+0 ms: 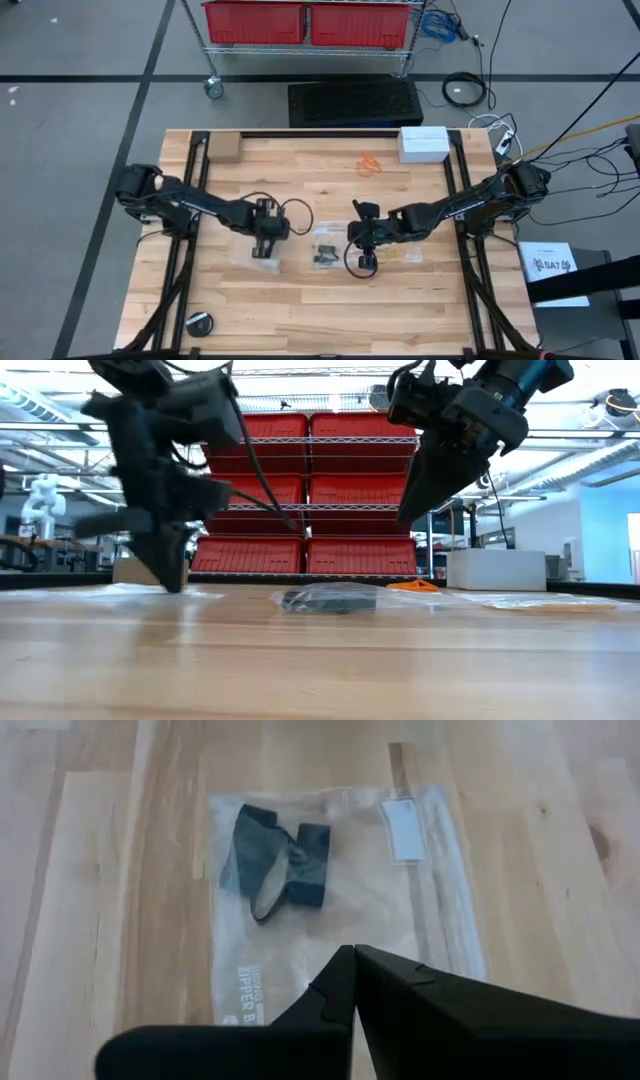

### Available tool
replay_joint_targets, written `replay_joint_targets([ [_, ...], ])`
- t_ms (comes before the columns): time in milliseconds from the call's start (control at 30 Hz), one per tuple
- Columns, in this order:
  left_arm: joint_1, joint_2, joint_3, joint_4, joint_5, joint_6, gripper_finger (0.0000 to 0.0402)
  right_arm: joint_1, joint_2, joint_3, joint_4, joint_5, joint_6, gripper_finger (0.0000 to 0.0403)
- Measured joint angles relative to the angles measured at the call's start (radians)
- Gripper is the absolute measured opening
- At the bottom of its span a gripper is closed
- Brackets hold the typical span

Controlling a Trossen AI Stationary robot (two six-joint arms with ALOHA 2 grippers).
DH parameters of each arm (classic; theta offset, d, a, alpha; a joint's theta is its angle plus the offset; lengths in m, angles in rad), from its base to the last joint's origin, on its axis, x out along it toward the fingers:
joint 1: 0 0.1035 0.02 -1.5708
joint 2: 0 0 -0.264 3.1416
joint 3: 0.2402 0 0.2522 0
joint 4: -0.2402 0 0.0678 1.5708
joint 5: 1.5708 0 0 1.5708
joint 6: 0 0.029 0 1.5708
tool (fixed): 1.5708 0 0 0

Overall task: Sort rubber bands
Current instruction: Open the left transparent zip bag

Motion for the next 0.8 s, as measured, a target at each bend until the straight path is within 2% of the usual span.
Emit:
replay_joint_targets([
  [133, 0.098, 0.031, 0.000, 0.095, -0.079, 0.075, 0.0004, 0.000, 0.000, 0.000, -0.001, 0.000, 0.000, 0.0000],
  [333, 0.290, 0.093, 0.000, 0.339, -0.064, 0.215, 0.0004, 0.000, 0.000, 0.000, -0.001, 0.000, 0.000, 0.0000],
  [433, 0.385, 0.095, 0.000, 0.403, -0.061, 0.240, 0.0004, 0.000, 0.000, 0.000, 0.010, 0.000, 0.001, 0.0000],
  [633, 0.458, -0.042, -0.001, 0.430, -0.076, 0.201, 0.0004, -0.010, 0.013, 0.000, 0.237, -0.035, 0.019, 0.0002],
  [800, 0.427, -0.220, -0.047, 0.539, -0.030, 0.186, 0.0004, -0.041, 0.110, 0.000, 0.450, -0.035, -0.072, 0.0044],
])
